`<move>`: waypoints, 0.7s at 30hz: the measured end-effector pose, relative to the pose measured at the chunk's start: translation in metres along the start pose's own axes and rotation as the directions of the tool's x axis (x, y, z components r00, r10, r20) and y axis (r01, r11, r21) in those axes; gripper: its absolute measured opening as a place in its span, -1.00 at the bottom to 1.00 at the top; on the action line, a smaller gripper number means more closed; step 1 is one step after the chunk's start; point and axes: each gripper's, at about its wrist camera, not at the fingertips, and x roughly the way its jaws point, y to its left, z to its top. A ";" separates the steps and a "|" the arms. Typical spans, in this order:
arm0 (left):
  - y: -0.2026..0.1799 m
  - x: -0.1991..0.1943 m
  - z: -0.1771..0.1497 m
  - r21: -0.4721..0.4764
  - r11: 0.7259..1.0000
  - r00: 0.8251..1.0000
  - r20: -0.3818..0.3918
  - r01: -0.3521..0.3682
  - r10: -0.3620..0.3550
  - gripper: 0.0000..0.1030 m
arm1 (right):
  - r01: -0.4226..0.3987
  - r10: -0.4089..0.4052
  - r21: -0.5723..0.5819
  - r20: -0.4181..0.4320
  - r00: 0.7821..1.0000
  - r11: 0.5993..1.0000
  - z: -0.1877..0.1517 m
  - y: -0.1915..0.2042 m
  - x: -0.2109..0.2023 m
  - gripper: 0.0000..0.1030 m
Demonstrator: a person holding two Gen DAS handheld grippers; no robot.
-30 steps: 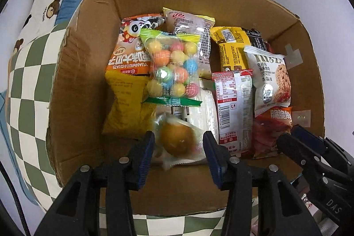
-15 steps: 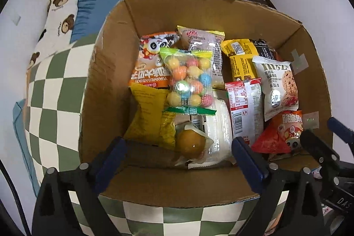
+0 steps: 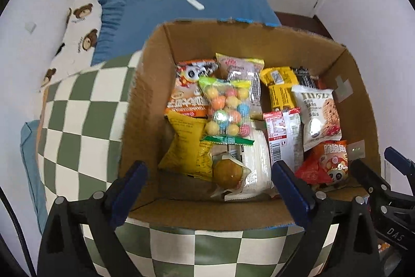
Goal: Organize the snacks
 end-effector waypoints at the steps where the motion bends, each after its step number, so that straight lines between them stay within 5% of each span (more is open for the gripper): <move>1: 0.000 -0.006 -0.002 0.003 1.000 1.000 0.017 -0.010 0.010 0.91 | -0.002 0.002 0.001 0.009 1.000 1.000 -0.002 0.000 -0.004 0.95; 10: 0.000 -0.073 -0.041 0.009 1.000 0.986 0.166 -0.018 0.016 0.91 | 0.001 0.001 -0.011 0.155 0.988 1.000 -0.032 0.002 -0.072 0.95; 21: 0.002 -0.157 -0.111 0.009 1.000 0.946 0.323 -0.013 0.009 0.91 | -0.009 0.020 -0.037 0.291 0.956 0.999 -0.092 0.006 -0.166 0.99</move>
